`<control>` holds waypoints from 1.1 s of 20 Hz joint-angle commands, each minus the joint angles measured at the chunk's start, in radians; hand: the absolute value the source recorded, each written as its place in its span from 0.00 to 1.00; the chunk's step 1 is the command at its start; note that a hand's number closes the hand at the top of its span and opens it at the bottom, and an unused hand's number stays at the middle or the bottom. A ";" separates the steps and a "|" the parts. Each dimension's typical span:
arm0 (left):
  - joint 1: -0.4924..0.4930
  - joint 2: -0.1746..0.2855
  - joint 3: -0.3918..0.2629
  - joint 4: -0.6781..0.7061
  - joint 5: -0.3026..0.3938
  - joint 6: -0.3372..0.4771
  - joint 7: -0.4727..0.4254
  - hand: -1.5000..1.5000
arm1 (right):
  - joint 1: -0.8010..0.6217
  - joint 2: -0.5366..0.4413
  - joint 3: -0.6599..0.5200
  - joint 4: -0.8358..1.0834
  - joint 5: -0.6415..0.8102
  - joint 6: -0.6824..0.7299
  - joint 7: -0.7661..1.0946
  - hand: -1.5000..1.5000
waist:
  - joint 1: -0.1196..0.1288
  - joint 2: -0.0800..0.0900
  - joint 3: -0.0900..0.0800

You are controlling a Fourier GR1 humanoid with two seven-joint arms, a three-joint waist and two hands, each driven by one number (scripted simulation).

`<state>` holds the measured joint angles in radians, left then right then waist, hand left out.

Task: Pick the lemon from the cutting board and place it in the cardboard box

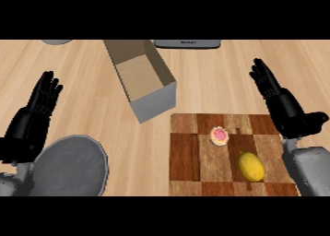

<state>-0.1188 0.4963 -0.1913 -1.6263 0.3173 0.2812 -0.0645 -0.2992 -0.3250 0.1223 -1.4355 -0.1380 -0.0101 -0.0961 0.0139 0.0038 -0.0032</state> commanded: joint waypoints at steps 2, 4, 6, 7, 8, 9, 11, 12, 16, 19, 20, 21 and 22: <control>0.033 -0.005 0.065 0.034 0.031 -0.053 0.037 0.50 | 0.064 -0.061 -0.065 -0.053 -0.097 0.153 0.013 0.00 | -0.017 -0.005 0.003; 0.081 0.012 0.091 0.002 0.090 -0.048 0.104 0.50 | 0.145 -0.132 -0.092 -0.131 -0.192 0.261 0.034 0.00 | -0.024 -0.010 0.003; 0.089 0.024 0.121 0.037 0.140 -0.077 0.145 0.50 | 0.190 -0.180 -0.144 -0.139 -0.284 0.354 0.025 0.00 | -0.030 -0.009 0.004; 0.112 0.001 0.090 0.055 0.124 -0.059 0.129 0.50 | 0.131 -0.302 -0.193 -0.100 0.100 0.065 -0.045 0.00 | -0.061 -0.015 -0.002; 0.124 0.010 0.106 0.050 0.158 -0.089 0.144 0.50 | 0.186 -0.155 -0.276 -0.111 -0.056 0.013 -0.137 0.00 | -0.055 -0.012 0.005; 0.117 0.022 0.115 0.045 0.171 -0.098 0.168 0.50 | 0.246 -0.081 -0.267 -0.139 -0.079 0.007 -0.230 0.00 | -0.055 -0.012 0.006; 0.127 0.021 0.127 0.049 0.187 -0.123 0.161 0.50 | 0.349 -0.083 -0.269 -0.210 -0.116 0.115 -0.373 0.00 | -0.046 -0.011 0.005; 0.074 0.048 0.167 0.063 0.216 -0.131 0.206 0.50 | 0.369 -0.085 -0.269 -0.198 -0.101 0.148 -0.450 0.00 | -0.043 -0.008 0.005; 0.128 0.043 0.157 0.013 0.203 -0.149 0.213 0.50 | 0.487 -0.162 -0.277 -0.325 -0.024 0.222 -0.522 0.00 | -0.029 -0.008 0.003; 0.127 0.018 0.148 0.028 0.195 -0.137 0.189 0.50 | 0.485 -0.333 -0.258 -0.393 0.090 0.250 -0.343 0.00 | -0.032 -0.008 0.000; 0.138 -0.003 0.121 0.024 0.162 -0.115 0.171 0.50 | 0.488 -0.374 -0.268 -0.403 0.142 0.241 -0.325 0.00 | -0.033 -0.008 0.000; 0.153 0.001 0.121 -0.006 0.176 -0.122 0.183 0.50 | 0.512 -0.405 -0.257 -0.386 0.213 0.240 -0.330 0.00 | -0.023 -0.009 0.001; 0.159 0.016 0.128 -0.013 0.180 -0.127 0.196 0.50 | 0.521 -0.424 -0.230 -0.447 0.264 0.222 -0.257 0.00 | -0.022 -0.011 -0.001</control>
<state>0.0179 0.5088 -0.0619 -1.6182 0.4977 0.1586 0.1252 0.1743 -0.6412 -0.1341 -1.8038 -0.0305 0.2150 -0.4389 -0.0153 -0.0056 -0.0021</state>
